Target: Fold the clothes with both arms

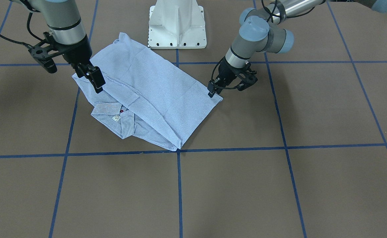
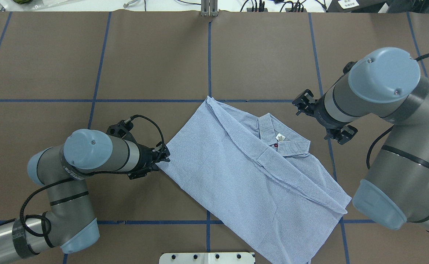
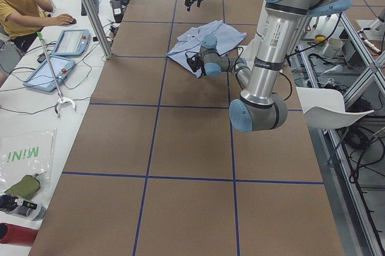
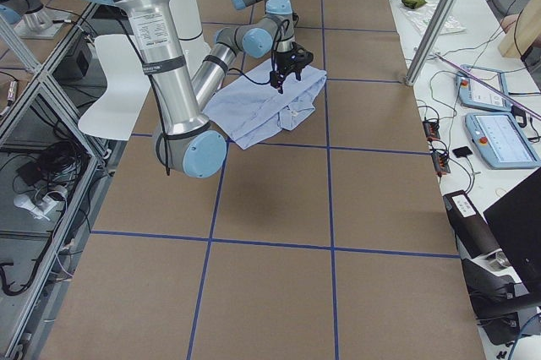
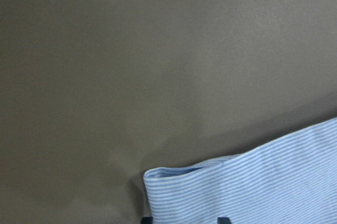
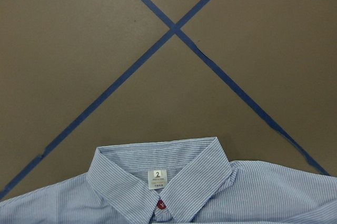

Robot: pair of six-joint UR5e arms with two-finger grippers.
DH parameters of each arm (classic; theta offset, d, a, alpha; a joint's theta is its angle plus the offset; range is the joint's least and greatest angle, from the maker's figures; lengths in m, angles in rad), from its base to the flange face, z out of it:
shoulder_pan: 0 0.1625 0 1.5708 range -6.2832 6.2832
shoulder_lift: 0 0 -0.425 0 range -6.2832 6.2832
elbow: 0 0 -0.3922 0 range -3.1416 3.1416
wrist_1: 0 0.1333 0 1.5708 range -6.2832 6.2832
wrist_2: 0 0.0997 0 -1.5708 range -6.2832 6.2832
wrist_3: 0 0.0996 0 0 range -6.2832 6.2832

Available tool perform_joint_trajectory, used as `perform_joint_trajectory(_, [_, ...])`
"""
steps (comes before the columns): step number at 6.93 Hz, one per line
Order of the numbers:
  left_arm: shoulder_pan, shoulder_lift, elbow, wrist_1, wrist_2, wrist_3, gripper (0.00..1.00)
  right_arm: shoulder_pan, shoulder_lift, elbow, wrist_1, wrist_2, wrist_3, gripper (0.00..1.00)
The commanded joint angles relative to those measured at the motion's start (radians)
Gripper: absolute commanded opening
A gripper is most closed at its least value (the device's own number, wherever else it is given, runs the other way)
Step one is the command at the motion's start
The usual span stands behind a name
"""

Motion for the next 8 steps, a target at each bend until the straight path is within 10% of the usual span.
perform_joint_trajectory(1, [0.002,-0.005,0.01,0.0,0.001,0.001,0.49,0.0,-0.005,-0.005,0.001,0.001,-0.001,1.0])
perform_joint_trajectory(2, [0.0,-0.005,0.015,-0.001,0.001,0.003,0.48,-0.001,-0.002,-0.006,0.001,0.001,0.001,1.0])
perform_joint_trajectory(4, [0.0,0.001,0.016,-0.001,0.007,0.007,0.0,-0.003,-0.001,-0.02,0.003,0.001,-0.001,1.0])
perform_joint_trajectory(8, [-0.12,-0.018,0.033,0.002,0.006,0.215,0.0,-0.001,0.01,-0.035,0.016,-0.003,0.002,1.0])
